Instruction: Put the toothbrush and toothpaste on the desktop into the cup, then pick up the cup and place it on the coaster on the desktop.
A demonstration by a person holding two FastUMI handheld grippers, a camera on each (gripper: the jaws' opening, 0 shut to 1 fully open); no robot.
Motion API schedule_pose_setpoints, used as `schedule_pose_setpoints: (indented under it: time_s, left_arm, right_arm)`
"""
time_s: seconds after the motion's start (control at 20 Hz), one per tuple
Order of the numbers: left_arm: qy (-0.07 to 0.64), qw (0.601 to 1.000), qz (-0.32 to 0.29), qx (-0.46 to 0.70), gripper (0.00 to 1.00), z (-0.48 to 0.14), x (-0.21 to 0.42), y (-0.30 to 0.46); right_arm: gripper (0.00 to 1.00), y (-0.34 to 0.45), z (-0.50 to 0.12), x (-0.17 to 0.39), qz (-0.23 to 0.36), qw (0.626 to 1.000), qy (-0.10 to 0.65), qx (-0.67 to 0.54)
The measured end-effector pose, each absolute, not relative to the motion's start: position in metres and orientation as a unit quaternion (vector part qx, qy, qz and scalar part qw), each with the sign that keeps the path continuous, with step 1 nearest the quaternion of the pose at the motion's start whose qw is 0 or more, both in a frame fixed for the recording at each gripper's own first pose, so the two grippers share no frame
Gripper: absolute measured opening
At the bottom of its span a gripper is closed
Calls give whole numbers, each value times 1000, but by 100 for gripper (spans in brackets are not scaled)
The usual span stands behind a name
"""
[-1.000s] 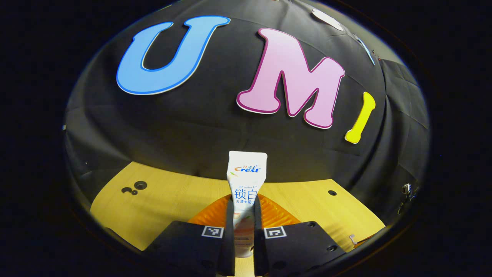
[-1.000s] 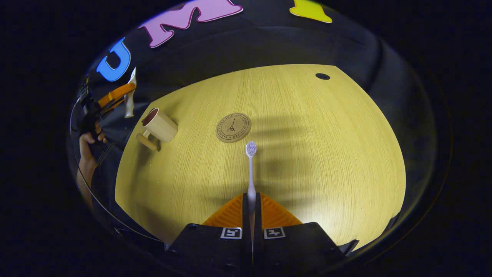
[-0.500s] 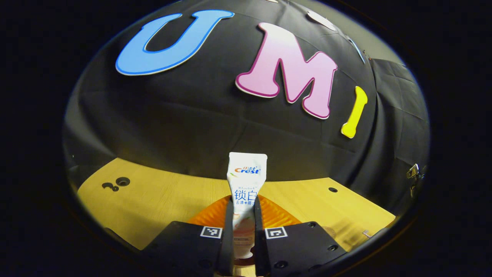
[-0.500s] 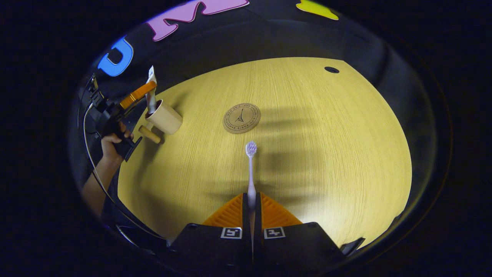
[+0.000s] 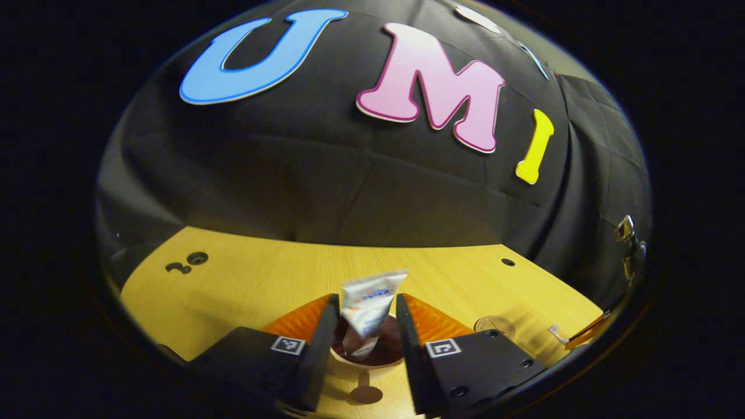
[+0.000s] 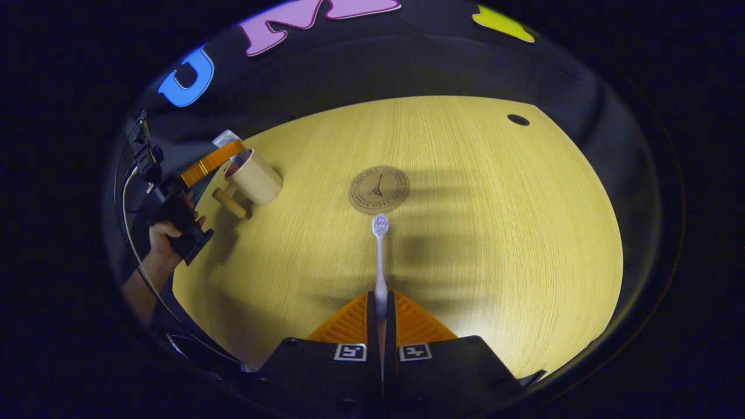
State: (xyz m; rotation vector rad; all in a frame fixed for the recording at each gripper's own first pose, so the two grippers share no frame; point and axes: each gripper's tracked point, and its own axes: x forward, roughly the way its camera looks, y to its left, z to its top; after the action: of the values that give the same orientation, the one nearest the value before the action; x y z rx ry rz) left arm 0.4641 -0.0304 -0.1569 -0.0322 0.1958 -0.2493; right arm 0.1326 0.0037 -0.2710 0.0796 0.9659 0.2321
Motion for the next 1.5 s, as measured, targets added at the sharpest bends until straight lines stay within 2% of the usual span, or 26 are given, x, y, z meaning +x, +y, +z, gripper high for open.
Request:
schedule_pose_setpoints:
  time_s: [0.1, 0.15, 0.4, 0.7, 0.85, 1.1, 1.5]
  left_arm:
    - [95, 988, -119, -5, 83, -147, 456, -28]
    - [94, 989, -114, -5, 100, -142, 444, -25]
    - [88, 993, -72, -33, 98, -128, 389, -1]
    - [119, 989, -37, -77, 98, -149, 319, 28]
    - [133, 987, -29, -82, 97, -159, 300, 40]
    - [117, 987, -18, -106, 98, -146, 289, 54]
    - [89, 988, 7, -124, 97, -124, 260, 95]
  right_arm:
    - [6, 17, -257, 146, 122, 888, 442, 36]
    - [6, 24, -249, 154, 129, 894, 428, 34]
    - [6, 73, -196, 191, 165, 919, 354, 54]
    - [6, 127, -154, 230, 202, 933, 288, 69]
    - [6, 159, -134, 253, 219, 937, 259, 78]
    - [6, 217, -95, 289, 244, 946, 195, 87]
    - [5, 271, -111, 332, 249, 955, 135, 84]
